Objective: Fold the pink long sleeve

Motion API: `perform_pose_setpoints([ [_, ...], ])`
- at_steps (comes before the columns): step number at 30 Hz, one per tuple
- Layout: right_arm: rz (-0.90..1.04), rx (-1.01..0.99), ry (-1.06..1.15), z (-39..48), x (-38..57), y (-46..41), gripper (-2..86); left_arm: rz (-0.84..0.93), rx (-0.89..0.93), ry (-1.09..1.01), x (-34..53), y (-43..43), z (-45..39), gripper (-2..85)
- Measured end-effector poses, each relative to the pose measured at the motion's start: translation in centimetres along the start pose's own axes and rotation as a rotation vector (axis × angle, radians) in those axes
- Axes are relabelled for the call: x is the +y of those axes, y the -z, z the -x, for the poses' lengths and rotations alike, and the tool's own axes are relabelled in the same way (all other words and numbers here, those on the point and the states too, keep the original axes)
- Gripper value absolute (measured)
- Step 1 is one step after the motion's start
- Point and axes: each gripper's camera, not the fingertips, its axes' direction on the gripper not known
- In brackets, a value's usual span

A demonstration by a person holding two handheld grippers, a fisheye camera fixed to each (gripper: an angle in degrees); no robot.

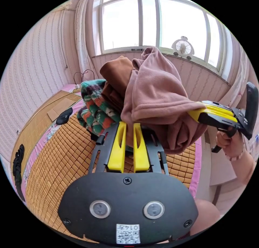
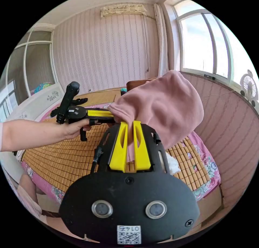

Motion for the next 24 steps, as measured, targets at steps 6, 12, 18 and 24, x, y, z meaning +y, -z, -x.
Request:
perform_pose_setpoints([
  [6,-0.179,-0.344,-0.119,-2.3,6.5,10.2,2.4,-0.127,0.207,-0.116,3.4,15.0,-3.9,3.5],
  [12,0.045,-0.448,-0.386,0.1,18.6,9.0,2.3,-0.042,0.263,0.128,23.1,27.9,-5.4,3.9],
  [18,0.211,-0.389,-0.533,-0.2,25.0,8.7,2.7,0.116,0.184,0.498,39.9,33.1,-6.2,3.9],
  [24,0.387,-0.270,-0.468,-2.8,25.8,11.0,4.0,0.015,0.223,0.518,41.5,38.0,-7.5,3.8],
])
